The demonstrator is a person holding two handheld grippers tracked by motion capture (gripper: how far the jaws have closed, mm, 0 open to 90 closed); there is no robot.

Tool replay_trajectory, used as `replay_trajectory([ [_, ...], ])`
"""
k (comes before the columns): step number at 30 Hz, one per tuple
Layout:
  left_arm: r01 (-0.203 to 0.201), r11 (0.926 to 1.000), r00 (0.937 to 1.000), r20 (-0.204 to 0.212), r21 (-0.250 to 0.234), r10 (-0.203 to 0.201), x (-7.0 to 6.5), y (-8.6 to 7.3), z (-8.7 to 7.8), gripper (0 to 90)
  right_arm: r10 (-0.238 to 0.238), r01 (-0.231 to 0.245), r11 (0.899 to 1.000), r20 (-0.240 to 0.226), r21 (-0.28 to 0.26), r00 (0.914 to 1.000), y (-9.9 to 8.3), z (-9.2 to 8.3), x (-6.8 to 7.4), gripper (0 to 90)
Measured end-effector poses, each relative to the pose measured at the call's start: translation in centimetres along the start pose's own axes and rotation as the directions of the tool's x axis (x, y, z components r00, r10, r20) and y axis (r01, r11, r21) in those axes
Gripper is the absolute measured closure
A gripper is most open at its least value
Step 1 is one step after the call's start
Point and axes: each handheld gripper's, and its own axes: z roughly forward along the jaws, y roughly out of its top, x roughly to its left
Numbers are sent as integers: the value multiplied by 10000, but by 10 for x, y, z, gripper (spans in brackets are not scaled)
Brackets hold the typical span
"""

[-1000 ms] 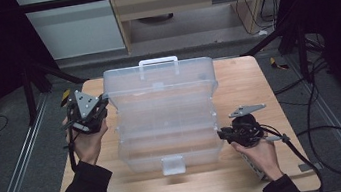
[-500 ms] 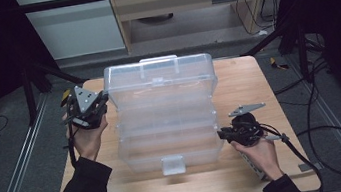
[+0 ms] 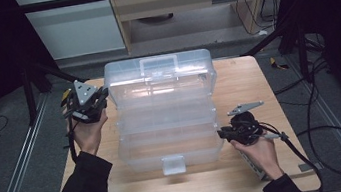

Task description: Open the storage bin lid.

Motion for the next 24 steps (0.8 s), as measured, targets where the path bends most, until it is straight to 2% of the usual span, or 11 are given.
replay_trajectory([
  [6,180,9998,9998,33,-17,-180,3,4,6,847,-61,61,10000,13,-19,10000,-1,0,0,767],
  [24,215,9998,9997,61,20,-215,6,9,14,844,-59,59,10000,-22,-65,10000,-1,0,0,765],
])
